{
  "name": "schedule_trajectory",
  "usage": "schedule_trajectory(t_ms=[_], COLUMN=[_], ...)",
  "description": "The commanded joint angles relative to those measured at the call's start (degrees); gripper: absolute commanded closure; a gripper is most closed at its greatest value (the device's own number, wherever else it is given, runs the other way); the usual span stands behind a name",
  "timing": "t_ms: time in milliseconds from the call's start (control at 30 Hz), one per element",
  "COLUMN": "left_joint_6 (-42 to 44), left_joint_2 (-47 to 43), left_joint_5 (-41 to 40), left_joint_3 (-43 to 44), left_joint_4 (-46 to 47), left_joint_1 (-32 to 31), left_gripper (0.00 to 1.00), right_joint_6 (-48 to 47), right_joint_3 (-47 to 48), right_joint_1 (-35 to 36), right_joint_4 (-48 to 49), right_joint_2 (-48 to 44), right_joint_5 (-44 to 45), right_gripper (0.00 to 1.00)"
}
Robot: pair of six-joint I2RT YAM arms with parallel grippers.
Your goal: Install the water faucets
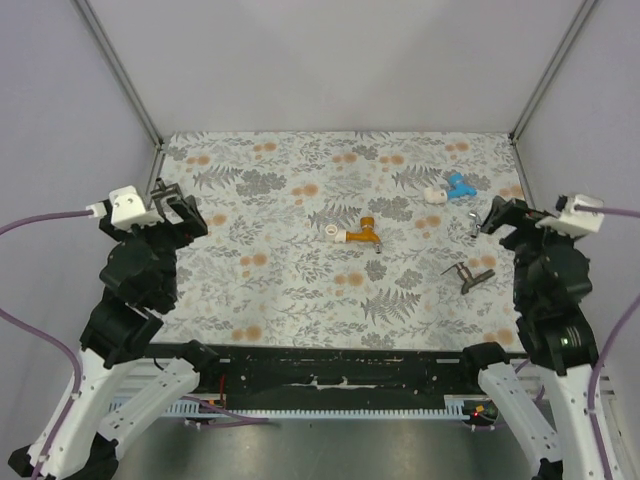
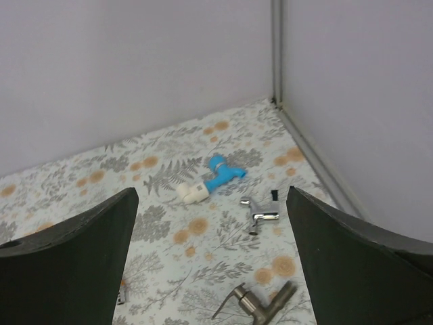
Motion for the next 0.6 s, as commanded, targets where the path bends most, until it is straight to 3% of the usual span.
schedule_trajectory(t_ms=[0, 300, 567], left_joint_6=[3.74, 2.95, -2.59], left_joint_2=[-1.56, -5.87, -9.04], left_joint_5=[-3.91, -8.21, -5.93], left_joint_3=[2.08, -1.69, -3.28], left_joint_4=[5.41, 6.56, 1.90], left_joint_1=[0.16, 0.16, 0.16], left_gripper=[0.05, 0.05, 0.05], right_joint_6=[-6.50, -7.21, -6.24], right_joint_3=[0.99, 4.25, 2.93], right_joint_1=[-0.02, 0.07, 0.07], right_joint_4=[-6.49, -11.24, -11.33], right_joint_2=[-6.96, -10.13, -11.37], right_joint_5=[5.73, 3.00, 2.04], right_gripper=[0.02, 0.02, 0.02])
